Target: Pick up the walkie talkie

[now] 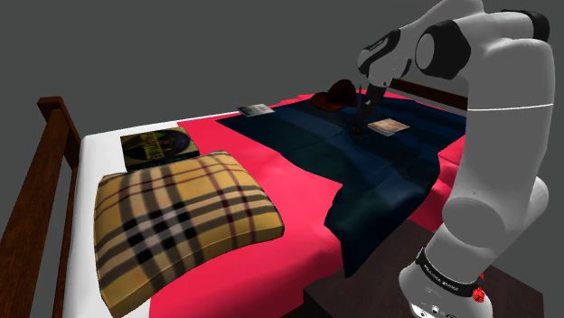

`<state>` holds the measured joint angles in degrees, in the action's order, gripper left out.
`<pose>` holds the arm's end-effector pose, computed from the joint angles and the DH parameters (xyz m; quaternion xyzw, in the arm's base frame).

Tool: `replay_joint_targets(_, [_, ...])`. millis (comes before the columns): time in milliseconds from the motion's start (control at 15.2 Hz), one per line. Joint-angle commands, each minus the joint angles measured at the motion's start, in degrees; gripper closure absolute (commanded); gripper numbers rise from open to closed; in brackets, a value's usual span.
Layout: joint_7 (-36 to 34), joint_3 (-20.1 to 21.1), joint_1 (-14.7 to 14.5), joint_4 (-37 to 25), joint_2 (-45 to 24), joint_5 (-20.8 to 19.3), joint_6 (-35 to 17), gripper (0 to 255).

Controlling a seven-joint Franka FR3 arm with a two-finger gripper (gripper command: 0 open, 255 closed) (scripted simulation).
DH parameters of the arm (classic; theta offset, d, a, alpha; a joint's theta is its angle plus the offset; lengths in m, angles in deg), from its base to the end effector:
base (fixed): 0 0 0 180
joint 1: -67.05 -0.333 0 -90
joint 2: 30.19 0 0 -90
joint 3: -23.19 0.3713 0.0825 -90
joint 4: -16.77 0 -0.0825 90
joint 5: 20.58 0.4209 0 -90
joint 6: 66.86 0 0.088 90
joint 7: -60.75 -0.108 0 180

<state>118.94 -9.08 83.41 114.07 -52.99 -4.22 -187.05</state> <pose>0.5136 -0.4913 0.4325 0.9985 0.0367 0.0387 0.0151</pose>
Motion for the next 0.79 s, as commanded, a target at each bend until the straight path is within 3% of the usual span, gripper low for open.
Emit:
replay_joint_targets(0, [-0.4, -0.2, -0.1, -1.1, 0.5, -0.4, 1.5, 255])
replay_joint_targets(726, [-1.6, -0.9, -0.2, -5.7, 2.3, -2.0, 7.6, 255])
